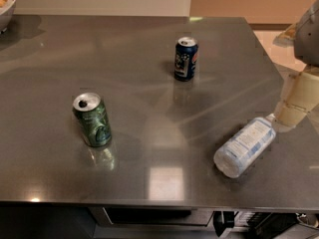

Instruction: Knock pepsi can over

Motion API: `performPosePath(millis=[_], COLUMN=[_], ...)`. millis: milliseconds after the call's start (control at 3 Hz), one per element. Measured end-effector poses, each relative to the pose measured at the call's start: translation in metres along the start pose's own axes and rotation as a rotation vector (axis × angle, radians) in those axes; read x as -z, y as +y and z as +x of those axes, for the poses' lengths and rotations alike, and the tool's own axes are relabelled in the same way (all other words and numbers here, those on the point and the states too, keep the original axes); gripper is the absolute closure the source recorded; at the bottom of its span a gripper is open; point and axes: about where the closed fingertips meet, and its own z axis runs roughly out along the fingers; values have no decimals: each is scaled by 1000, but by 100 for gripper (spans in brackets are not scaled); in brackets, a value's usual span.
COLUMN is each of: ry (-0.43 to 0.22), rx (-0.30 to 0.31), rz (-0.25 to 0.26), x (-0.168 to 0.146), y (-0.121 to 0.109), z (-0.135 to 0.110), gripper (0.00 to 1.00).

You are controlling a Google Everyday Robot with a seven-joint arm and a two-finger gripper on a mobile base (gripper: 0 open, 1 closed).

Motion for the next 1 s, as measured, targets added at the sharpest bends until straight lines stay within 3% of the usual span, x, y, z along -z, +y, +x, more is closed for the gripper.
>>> performPosePath(millis=[333,667,1000], ry=[0,-36,-100], rx=[0,1,-23], rz=[0,-4,-7], x=[0,-9,-32], y=[0,-20,-56], z=[0,-11,-28], gripper=[0,0,0])
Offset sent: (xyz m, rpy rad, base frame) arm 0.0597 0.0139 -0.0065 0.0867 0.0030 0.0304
